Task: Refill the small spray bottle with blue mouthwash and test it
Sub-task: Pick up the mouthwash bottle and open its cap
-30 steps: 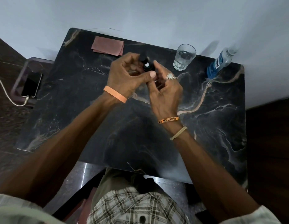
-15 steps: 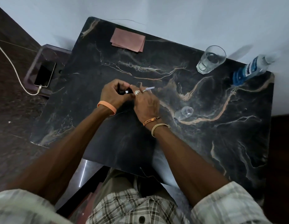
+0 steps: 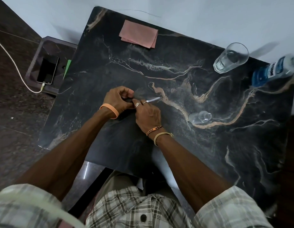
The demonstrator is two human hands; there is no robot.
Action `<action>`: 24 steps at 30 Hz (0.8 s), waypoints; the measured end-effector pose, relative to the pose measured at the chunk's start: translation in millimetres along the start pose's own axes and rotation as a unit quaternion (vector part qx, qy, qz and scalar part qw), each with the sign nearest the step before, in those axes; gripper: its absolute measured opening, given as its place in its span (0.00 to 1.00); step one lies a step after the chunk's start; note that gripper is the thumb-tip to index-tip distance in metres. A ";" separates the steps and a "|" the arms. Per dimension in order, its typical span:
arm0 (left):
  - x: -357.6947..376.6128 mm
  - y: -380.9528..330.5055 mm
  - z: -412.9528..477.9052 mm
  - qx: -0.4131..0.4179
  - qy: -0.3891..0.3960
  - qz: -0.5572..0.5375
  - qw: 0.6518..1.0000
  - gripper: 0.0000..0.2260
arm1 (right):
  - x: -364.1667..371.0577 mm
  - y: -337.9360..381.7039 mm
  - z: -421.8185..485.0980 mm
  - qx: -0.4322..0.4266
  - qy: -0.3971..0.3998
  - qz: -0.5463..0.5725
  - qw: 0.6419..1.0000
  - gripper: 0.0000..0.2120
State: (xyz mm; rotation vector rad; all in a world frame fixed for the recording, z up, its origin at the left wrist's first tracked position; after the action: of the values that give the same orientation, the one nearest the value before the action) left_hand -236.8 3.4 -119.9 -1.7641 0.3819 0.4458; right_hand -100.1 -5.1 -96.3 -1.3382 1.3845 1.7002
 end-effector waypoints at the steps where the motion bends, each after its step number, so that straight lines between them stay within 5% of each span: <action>1: 0.1 0.9 1.1 0.001 0.007 -0.001 1.000 0.19 | -0.5 0.7 -1.0 -0.002 -0.010 0.004 1.000 0.19; 13: -3.7 -15.1 9.7 0.000 0.073 -0.054 0.996 0.23 | -20.4 -16.3 -10.0 0.021 -0.062 0.075 0.995 0.18; 24: 27.9 -107.6 20.8 0.121 -0.067 -0.002 0.990 0.15 | -83.9 -63.6 -17.8 0.060 -0.145 0.067 0.985 0.17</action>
State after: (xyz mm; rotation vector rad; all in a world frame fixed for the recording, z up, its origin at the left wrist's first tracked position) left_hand -162.8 47.8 -46.8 -1.4910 0.3230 0.4916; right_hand -9.7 11.0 -41.7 -0.9066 1.4049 1.7843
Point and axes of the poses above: each hand's wrist, its own z-axis towards the middle knuckle, its own x-axis out of the palm, y = z × x, the point moved 6 cm from there along z, towards the middle knuckle, and after that the axes turned 10 degrees about x, right-handed, at the moved point
